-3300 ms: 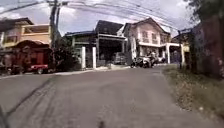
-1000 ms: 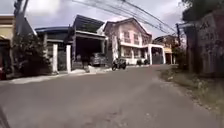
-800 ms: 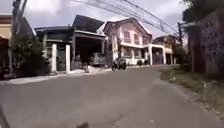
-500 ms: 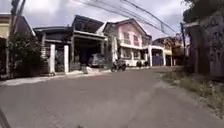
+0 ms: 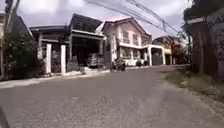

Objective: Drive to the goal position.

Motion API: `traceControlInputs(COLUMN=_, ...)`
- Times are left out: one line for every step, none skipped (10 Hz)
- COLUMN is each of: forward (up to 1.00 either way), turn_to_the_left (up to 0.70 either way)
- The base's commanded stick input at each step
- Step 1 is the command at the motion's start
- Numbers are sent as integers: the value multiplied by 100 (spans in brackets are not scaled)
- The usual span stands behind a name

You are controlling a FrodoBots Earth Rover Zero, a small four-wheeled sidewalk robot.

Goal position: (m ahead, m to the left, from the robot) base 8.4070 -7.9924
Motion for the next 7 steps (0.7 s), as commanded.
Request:
traceControlInputs(forward=70, turn_to_the_left=0)
traceControlInputs(forward=70, turn_to_the_left=0)
traceControlInputs(forward=70, turn_to_the_left=0)
traceControlInputs(forward=70, turn_to_the_left=0)
traceControlInputs(forward=70, turn_to_the_left=0)
traceControlInputs(forward=70, turn_to_the_left=0)
traceControlInputs(forward=70, turn_to_the_left=0)
